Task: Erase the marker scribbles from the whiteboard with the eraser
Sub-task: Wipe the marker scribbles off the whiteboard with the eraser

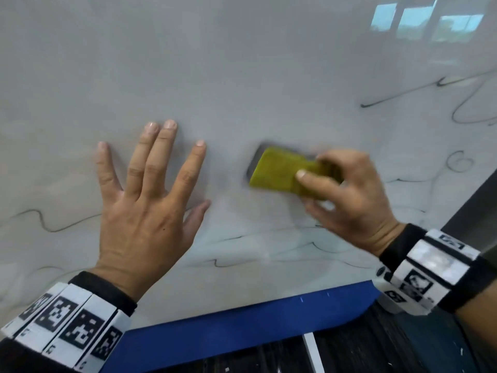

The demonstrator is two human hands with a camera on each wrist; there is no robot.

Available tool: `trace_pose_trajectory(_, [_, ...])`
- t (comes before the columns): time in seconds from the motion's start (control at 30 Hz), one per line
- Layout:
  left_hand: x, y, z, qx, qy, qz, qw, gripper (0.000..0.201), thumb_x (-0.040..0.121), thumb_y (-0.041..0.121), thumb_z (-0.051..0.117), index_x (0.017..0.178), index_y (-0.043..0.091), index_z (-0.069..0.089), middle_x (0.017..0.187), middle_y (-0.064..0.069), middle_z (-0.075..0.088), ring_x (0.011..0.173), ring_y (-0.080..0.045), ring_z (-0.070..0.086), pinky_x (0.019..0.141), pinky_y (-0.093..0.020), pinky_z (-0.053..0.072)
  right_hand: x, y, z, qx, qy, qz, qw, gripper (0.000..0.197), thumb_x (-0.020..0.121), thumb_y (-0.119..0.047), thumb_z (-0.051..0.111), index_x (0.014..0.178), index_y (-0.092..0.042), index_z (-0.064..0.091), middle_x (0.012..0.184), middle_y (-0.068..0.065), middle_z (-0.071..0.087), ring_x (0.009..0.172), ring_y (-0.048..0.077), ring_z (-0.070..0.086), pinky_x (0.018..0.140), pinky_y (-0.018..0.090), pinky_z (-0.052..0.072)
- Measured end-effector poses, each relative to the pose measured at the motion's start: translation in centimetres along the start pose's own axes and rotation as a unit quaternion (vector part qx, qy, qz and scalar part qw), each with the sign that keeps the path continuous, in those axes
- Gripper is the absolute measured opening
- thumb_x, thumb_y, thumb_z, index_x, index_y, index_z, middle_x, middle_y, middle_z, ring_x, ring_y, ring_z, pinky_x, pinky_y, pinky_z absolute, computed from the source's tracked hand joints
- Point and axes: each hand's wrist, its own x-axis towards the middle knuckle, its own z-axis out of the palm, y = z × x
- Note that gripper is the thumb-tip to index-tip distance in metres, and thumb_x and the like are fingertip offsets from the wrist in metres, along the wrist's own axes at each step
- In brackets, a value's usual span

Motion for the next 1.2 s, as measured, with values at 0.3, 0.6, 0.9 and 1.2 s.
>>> trace_pose_trajectory(0.3, [2.2,2.0,-0.8,0.022,-0.012,0.039,0.999,0.08,0.086,0.032,0.066,0.154,0.018,0.028,0.162,-0.017,0.013,0.151,-0.031,0.012,0.111,-0.072,0.013,-2.2,0.6,0.2,-0.014,-0.073,-0.106,0.992,0.022,0.097,-0.018,0.063,0.118,-0.021,0.06,0.119,0.013,0.05,0.101,0.032,0.053,0.081,0.044,0.047])
trace_pose_trajectory(0.6, [4.4,4.0,-1.2,0.016,-0.016,0.042,0.999,0.074,0.085,0.036,0.06,0.151,0.015,0.035,0.16,-0.018,0.016,0.15,-0.031,0.015,0.112,-0.07,0.014,1.0,4.3,-3.3,-0.005,0.089,0.14,0.986,0.043,0.082,-0.019,0.074,0.122,-0.019,0.057,0.122,0.011,0.045,0.097,0.036,0.052,0.077,0.053,0.05])
trace_pose_trajectory(0.9, [6.5,6.0,-2.1,0.008,0.002,0.056,0.998,0.072,0.083,0.033,0.06,0.149,0.012,0.039,0.16,-0.019,0.02,0.149,-0.032,0.019,0.112,-0.07,0.013,-0.9,6.5,-4.0,-0.021,0.008,-0.011,1.0,0.035,0.088,-0.019,0.071,0.121,-0.022,0.059,0.121,0.012,0.05,0.101,0.033,0.053,0.079,0.045,0.049])
trace_pose_trajectory(1.2, [9.1,8.1,-2.6,0.008,0.004,0.056,0.998,0.07,0.084,0.033,0.059,0.148,0.012,0.04,0.159,-0.019,0.021,0.149,-0.032,0.02,0.112,-0.07,0.013,-1.0,6.5,-3.8,-0.014,0.004,-0.004,1.0,0.038,0.085,-0.016,0.07,0.121,-0.02,0.058,0.119,0.014,0.049,0.097,0.035,0.054,0.076,0.044,0.048])
